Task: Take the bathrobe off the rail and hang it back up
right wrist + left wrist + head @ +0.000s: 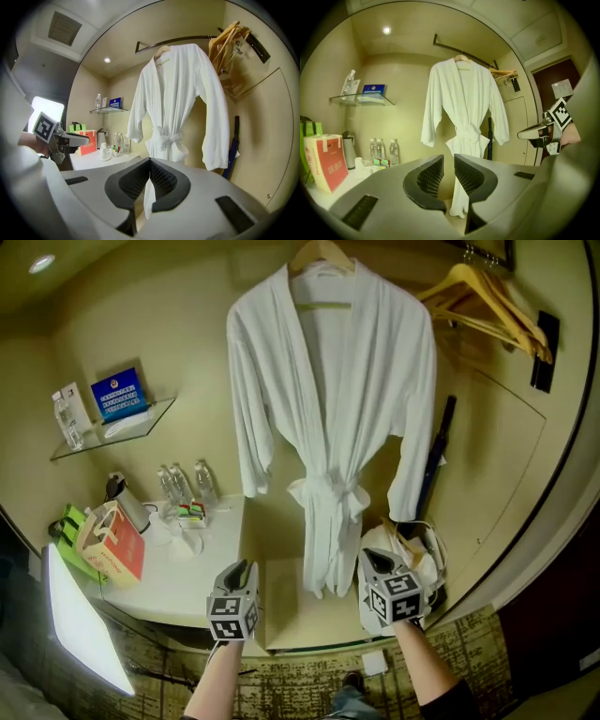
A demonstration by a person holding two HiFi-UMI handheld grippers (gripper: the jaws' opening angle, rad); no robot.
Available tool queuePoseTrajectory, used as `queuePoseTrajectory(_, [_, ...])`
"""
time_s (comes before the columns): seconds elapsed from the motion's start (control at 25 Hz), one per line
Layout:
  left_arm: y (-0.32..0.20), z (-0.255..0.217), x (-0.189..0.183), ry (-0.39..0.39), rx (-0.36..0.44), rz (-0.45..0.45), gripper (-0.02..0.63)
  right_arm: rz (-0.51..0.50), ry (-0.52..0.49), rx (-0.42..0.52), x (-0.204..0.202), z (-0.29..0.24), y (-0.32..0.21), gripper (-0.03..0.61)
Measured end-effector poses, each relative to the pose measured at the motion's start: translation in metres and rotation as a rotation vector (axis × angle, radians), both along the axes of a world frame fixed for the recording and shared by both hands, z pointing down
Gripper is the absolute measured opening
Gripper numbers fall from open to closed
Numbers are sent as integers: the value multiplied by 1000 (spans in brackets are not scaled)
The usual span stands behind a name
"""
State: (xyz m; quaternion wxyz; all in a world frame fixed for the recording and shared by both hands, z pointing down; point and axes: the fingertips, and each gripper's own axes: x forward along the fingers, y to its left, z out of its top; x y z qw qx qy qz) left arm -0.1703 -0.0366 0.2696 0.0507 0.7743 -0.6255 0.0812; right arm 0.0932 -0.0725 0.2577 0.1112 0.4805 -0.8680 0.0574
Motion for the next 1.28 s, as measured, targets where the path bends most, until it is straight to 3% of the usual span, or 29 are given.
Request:
queuePoseTrajectory(0.16, [-44, -48, 14, -80, 83, 39, 130, -29, 0, 54, -11, -40, -38, 17])
queuePoseTrajectory(0.52, [-153, -212, 73, -410, 373, 111, 214, -122, -17, 208, -33, -154, -118, 17])
queuePoseTrajectory(0.72, [-201, -323, 96, -509, 523, 86, 230, -198, -17, 314, -52, -228, -144, 17])
queuePoseTrajectory(0.92, [-233, -436, 117, -609, 632, 0, 252, -272, -21, 432, -67, -301, -163, 17])
queuePoseTrajectory(1.08, [-255, -492, 129, -683, 673, -25, 260, -301, -49, 504, -72, -348, -176, 17])
queuePoseTrajectory(1.28, [-271, -548, 141, -786, 731, -44, 291, -310, -96, 522, -81, -387, -191, 17])
